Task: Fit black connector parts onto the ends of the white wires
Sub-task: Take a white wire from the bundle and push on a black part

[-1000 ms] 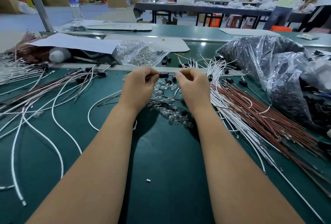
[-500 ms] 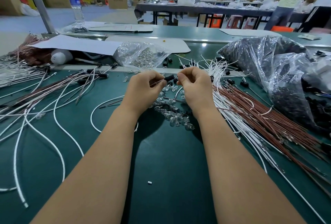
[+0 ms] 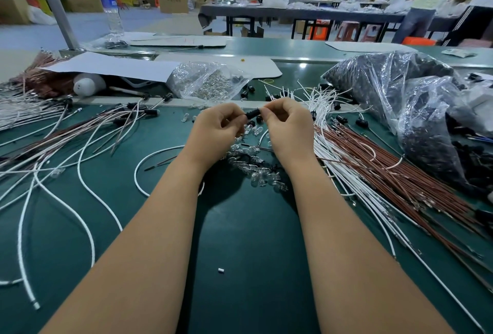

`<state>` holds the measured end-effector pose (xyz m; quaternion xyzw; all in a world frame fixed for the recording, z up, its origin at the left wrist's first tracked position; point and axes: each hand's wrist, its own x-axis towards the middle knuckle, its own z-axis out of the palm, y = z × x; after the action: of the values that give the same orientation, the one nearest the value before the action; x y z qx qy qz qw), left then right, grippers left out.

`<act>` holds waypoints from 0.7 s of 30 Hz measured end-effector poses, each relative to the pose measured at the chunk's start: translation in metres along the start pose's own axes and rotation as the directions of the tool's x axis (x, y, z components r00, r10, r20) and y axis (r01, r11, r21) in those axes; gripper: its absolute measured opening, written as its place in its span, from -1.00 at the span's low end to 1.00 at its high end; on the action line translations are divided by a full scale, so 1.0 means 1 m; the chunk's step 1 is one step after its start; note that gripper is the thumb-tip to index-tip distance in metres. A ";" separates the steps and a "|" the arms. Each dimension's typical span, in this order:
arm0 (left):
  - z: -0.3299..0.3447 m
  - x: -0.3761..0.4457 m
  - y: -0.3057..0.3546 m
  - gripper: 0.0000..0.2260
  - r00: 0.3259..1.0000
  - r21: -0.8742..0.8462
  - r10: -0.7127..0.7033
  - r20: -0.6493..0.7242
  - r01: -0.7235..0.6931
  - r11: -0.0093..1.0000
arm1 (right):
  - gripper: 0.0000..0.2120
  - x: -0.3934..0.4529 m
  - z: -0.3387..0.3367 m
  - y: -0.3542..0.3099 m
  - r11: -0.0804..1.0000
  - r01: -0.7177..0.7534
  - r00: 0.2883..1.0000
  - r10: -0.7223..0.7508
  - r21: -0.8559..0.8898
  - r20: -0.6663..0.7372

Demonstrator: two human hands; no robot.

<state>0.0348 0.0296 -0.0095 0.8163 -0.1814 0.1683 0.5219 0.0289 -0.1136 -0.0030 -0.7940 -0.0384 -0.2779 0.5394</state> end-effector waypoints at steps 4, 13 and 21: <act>0.002 0.000 -0.001 -0.87 0.999 0.069 0.017 -0.049 -0.013 0.998 | -0.92 -0.002 0.001 0.000 0.996 0.043 0.999 -0.042 -0.082 0.017; 0.000 0.002 0.000 -0.91 0.996 0.087 -0.028 -0.086 0.036 0.996 | -0.94 -0.005 0.006 0.001 0.982 0.124 0.992 -0.121 -0.139 0.030; -0.002 0.005 -0.002 -0.92 0.996 0.008 -0.083 0.016 0.083 0.996 | -0.93 -0.005 0.006 0.002 0.980 0.089 0.996 -0.083 -0.180 0.044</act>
<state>0.0403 0.0316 -0.0081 0.8264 -0.1508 0.1404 0.5241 0.0281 -0.1078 -0.0085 -0.8423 -0.0570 -0.2888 0.4515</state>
